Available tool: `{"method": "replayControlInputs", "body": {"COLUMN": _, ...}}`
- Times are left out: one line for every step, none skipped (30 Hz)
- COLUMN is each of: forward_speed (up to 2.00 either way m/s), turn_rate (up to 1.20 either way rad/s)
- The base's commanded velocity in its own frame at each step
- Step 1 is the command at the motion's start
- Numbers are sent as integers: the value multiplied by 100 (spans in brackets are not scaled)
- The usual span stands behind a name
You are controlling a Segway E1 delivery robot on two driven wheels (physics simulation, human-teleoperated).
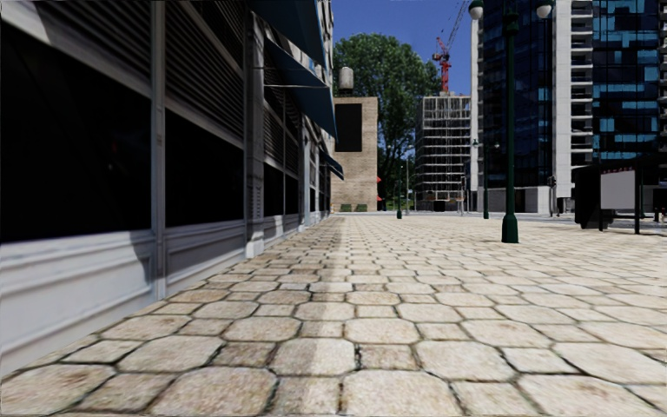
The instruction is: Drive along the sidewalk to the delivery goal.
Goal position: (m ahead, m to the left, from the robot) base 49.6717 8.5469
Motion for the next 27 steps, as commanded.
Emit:
{"method": "replayControlInputs", "body": {"forward_speed": 102, "turn_rate": 0}}
{"method": "replayControlInputs", "body": {"forward_speed": 102, "turn_rate": 0}}
{"method": "replayControlInputs", "body": {"forward_speed": 102, "turn_rate": -10}}
{"method": "replayControlInputs", "body": {"forward_speed": 101, "turn_rate": -120}}
{"method": "replayControlInputs", "body": {"forward_speed": 101, "turn_rate": -120}}
{"method": "replayControlInputs", "body": {"forward_speed": 101, "turn_rate": -120}}
{"method": "replayControlInputs", "body": {"forward_speed": 101, "turn_rate": -119}}
{"method": "replayControlInputs", "body": {"forward_speed": 101, "turn_rate": -11}}
{"method": "replayControlInputs", "body": {"forward_speed": 101, "turn_rate": 0}}
{"method": "replayControlInputs", "body": {"forward_speed": 101, "turn_rate": 0}}
{"method": "replayControlInputs", "body": {"forward_speed": 101, "turn_rate": 0}}
{"method": "replayControlInputs", "body": {"forward_speed": 101, "turn_rate": 0}}
{"method": "replayControlInputs", "body": {"forward_speed": 100, "turn_rate": -30}}
{"method": "replayControlInputs", "body": {"forward_speed": 100, "turn_rate": -30}}
{"method": "replayControlInputs", "body": {"forward_speed": 97, "turn_rate": -103}}
{"method": "replayControlInputs", "body": {"forward_speed": 96, "turn_rate": -120}}
{"method": "replayControlInputs", "body": {"forward_speed": 93, "turn_rate": -120}}
{"method": "replayControlInputs", "body": {"forward_speed": 91, "turn_rate": -120}}
{"method": "replayControlInputs", "body": {"forward_speed": 90, "turn_rate": -120}}
{"method": "replayControlInputs", "body": {"forward_speed": 90, "turn_rate": -110}}
{"method": "replayControlInputs", "body": {"forward_speed": 90, "turn_rate": 0}}
{"method": "replayControlInputs", "body": {"forward_speed": 89, "turn_rate": 0}}
{"method": "replayControlInputs", "body": {"forward_speed": 89, "turn_rate": 0}}
{"method": "replayControlInputs", "body": {"forward_speed": 89, "turn_rate": 0}}
{"method": "replayControlInputs", "body": {"forward_speed": 88, "turn_rate": 0}}
{"method": "replayControlInputs", "body": {"forward_speed": 87, "turn_rate": -20}}
{"method": "replayControlInputs", "body": {"forward_speed": 86, "turn_rate": -98}}
